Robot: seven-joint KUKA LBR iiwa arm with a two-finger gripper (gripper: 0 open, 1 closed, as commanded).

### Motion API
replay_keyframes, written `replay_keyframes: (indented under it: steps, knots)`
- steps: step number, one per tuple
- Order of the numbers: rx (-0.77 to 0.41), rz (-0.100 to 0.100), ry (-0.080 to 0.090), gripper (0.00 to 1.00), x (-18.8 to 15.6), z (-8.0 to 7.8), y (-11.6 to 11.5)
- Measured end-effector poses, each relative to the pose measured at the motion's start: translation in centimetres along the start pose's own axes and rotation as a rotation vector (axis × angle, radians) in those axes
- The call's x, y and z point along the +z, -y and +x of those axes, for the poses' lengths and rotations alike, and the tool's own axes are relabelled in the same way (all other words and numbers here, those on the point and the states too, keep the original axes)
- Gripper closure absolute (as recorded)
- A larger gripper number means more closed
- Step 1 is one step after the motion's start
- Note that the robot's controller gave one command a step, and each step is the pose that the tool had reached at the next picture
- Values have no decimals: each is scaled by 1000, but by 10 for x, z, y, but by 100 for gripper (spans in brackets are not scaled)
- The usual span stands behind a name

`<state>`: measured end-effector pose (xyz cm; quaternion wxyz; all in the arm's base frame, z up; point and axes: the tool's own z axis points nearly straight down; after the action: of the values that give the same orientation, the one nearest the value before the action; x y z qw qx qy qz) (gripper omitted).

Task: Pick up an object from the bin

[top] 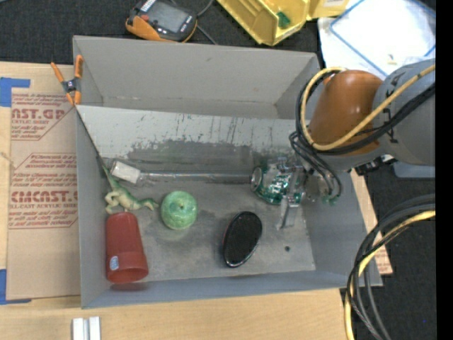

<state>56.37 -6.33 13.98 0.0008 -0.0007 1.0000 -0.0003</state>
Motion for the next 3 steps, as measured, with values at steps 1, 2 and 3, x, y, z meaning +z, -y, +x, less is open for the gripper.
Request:
replay_keyframes:
  steps: [1,2,3]
  knots:
    - [0,0,0,0,0,0,0]
    - [-22,0,-5,0,48,24,24]
    - [-7,-4,10,0,55,-15,-38]
